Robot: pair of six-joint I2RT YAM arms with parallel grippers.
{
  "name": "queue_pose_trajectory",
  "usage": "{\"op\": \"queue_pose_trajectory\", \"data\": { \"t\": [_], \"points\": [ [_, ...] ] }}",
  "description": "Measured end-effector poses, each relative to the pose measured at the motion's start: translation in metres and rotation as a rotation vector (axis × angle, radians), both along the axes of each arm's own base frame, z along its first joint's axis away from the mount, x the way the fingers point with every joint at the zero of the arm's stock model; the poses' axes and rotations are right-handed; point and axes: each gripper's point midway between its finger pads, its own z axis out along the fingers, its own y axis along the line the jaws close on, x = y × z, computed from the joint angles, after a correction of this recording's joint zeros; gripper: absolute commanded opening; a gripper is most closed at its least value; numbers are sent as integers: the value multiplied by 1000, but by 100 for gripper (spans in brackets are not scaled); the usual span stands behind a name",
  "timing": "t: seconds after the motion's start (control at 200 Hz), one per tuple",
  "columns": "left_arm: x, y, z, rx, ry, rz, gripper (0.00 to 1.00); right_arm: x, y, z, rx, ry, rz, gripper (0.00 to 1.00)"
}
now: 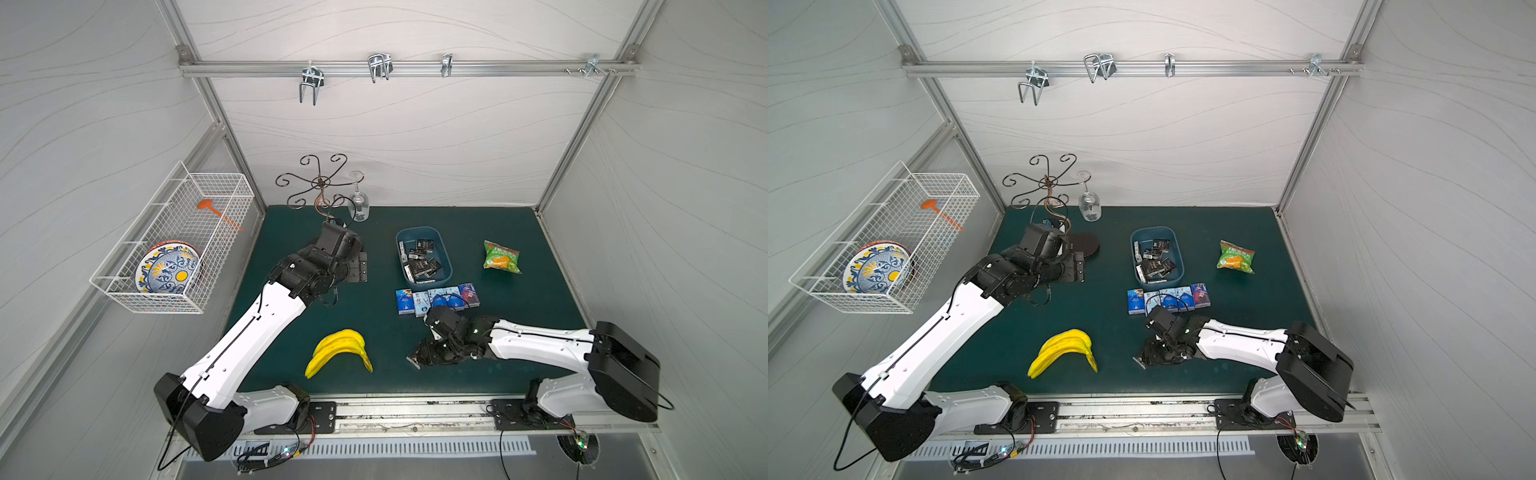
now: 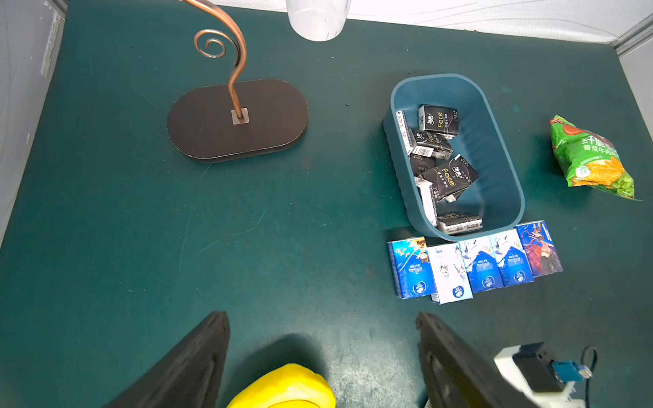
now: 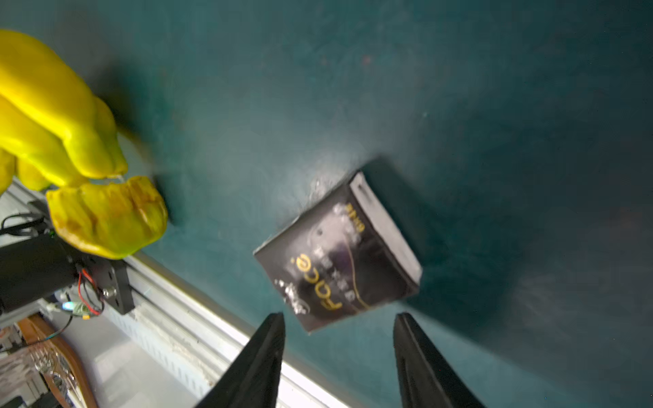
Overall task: Take the pocket tissues out of the storage box
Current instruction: Move the pocket tissues to the center of the board.
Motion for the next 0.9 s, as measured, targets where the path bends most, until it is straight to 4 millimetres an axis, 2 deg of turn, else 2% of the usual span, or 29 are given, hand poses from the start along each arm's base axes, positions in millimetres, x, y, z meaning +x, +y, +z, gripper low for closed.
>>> {"op": "queue_pose_trajectory", "data": {
  "t": [0.16,0.46,0.74,0.895],
  "points": [
    [0,0,2,2,-4,-4,87,5,2,-12,-17,6,-11,56],
    [2,-1,3,7,-4,-8,87,27,15,-6,18,-20,-45,56],
    [2,-1,1,11,0,-9,87,50,11,0,40,-33,-98,56],
    [2,-1,1,11,0,-9,87,55,19,9,68,-48,-85,56]
  ]
}}
